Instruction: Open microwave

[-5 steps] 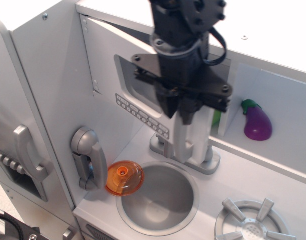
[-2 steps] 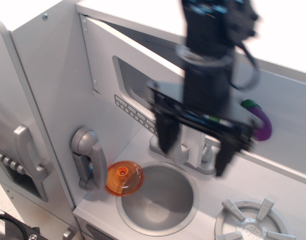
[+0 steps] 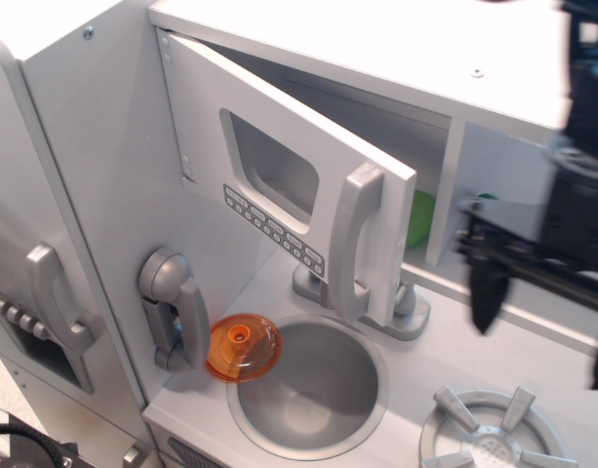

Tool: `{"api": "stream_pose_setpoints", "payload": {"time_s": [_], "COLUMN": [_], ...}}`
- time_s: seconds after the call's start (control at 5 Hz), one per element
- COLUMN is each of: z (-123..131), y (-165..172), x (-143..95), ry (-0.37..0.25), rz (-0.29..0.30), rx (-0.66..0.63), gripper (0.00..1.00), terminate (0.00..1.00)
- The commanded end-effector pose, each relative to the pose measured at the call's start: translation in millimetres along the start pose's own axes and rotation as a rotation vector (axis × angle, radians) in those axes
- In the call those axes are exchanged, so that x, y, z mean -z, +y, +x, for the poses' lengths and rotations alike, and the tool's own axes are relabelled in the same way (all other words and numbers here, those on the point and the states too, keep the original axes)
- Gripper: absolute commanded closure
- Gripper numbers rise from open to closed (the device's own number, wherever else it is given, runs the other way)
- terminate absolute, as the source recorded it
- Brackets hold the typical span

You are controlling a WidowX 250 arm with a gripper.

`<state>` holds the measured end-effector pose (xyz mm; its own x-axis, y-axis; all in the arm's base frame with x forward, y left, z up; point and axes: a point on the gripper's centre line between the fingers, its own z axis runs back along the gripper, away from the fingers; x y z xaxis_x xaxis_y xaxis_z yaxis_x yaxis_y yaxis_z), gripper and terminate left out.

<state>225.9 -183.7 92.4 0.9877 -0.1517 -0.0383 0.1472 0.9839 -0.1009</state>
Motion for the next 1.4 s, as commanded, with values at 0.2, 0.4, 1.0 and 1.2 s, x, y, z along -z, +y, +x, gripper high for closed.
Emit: {"api": "stream_pose_setpoints", "payload": {"time_s": [0.2, 0.4, 1.0, 1.2], "z": [46.3, 43.0, 13.6, -8.9], "y": [29.1, 60.2, 116.0, 133.1], "x": [-55.7, -64.5, -55.6, -57.7], "ry": [-0.223, -0.25, -0.308, -0.294], "rz": [-0.014, 0.007, 0.045, 0.057], "rx": [-0.065, -0.092, -0.094, -0.089], "gripper": [0.0, 0.0, 0.0, 0.0], "terminate": [0.0, 0.0, 0.0, 0.0]}}
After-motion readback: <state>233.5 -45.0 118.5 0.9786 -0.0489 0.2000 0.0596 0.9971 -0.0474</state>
